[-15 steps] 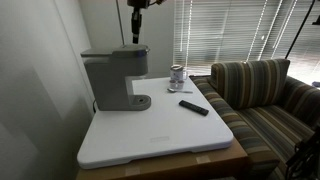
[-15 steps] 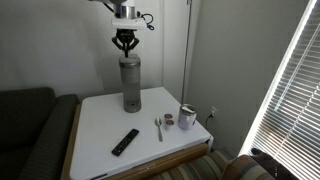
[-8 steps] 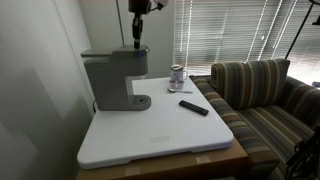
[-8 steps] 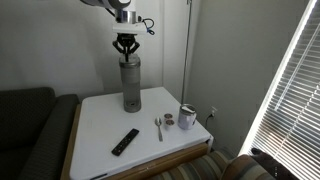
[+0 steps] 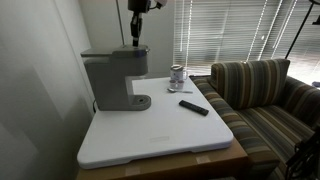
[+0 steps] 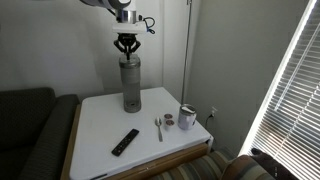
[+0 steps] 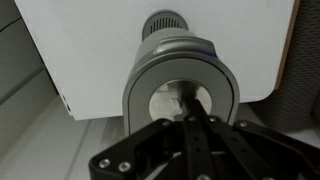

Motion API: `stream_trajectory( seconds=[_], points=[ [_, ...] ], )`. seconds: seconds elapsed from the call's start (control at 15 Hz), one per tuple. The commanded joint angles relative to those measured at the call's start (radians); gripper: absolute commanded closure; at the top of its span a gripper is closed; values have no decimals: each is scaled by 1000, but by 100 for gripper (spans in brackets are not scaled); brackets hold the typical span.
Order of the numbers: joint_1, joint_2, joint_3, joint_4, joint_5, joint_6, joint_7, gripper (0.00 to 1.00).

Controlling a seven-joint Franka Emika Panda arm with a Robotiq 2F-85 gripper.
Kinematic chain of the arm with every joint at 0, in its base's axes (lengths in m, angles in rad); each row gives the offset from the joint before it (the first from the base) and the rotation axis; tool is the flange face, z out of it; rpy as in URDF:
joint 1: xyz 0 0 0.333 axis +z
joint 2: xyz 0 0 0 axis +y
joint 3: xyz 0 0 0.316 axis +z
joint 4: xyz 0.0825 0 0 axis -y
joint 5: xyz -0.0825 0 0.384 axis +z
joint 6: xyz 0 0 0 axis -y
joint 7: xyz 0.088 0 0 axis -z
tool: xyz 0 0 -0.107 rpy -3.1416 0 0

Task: Press the button at the top the machine

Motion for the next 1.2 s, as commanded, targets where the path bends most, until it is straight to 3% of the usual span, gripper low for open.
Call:
stream_trajectory(
  seconds=[0.0, 0.53, 0.6, 0.67, 0.73, 1.13],
  points=[
    [-3, -8, -9, -14, -6, 19, 16, 100],
    [89, -17, -101, -60, -154, -70, 43, 100],
    [102, 43, -105, 48, -185, -128, 44, 100],
    [115, -18, -123, -64, -196, -101, 44, 100],
    [123, -19, -128, -67, -211, -121, 32, 100],
    [60, 9, -18, -45, -101, -60, -183, 100]
  ],
)
